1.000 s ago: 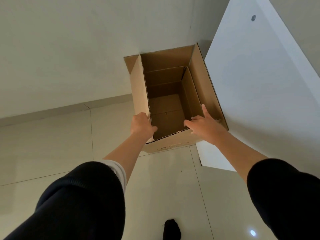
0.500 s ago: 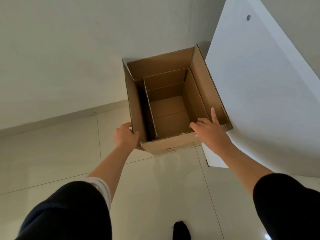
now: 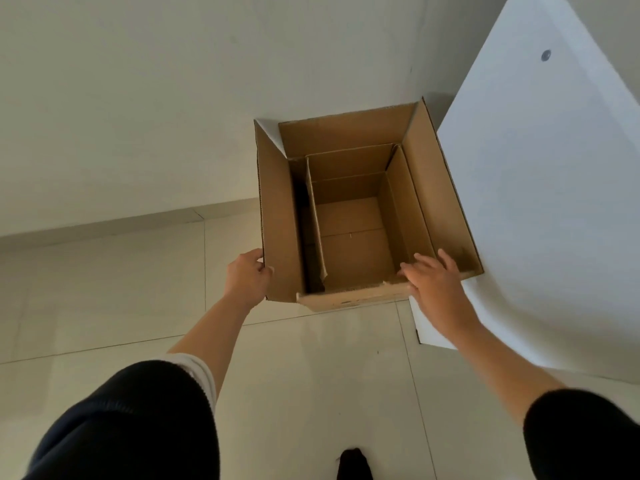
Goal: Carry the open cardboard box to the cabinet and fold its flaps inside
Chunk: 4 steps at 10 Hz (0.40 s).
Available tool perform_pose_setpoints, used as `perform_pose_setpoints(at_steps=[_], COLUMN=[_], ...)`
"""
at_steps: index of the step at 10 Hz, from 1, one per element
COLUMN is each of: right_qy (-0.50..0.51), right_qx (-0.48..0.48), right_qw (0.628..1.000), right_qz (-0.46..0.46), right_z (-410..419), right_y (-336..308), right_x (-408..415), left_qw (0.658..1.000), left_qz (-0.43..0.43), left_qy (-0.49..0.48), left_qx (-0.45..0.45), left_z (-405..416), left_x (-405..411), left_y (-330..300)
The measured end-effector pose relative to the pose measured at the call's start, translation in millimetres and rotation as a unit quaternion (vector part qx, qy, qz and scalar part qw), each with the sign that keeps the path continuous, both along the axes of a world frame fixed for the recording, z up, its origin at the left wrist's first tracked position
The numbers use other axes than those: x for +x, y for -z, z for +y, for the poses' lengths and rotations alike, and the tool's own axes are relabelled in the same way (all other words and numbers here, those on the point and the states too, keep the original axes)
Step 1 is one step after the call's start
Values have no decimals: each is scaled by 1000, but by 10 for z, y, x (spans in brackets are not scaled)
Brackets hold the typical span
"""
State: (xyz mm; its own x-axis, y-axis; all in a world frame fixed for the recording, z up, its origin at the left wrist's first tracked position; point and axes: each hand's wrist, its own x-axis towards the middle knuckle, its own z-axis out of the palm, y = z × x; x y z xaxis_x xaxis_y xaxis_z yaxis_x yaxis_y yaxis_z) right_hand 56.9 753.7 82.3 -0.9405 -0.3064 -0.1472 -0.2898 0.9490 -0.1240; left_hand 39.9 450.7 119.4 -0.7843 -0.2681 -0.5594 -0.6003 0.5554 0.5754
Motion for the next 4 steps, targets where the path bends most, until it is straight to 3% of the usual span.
perform_pose_setpoints(at_steps=[2, 4], right_qy=[15, 5], right_qx=[46, 38], right_qw=[999, 999], right_qz=[4, -18], right_z=[39, -27], right_y=[162, -61], right_x=[556, 460], left_qw=[999, 1000], left_qz=[22, 9], left_qy=[45, 27], left_qx=[-7, 7], left_z=[237, 236], left_x=[4, 189], left_y=[-21, -161])
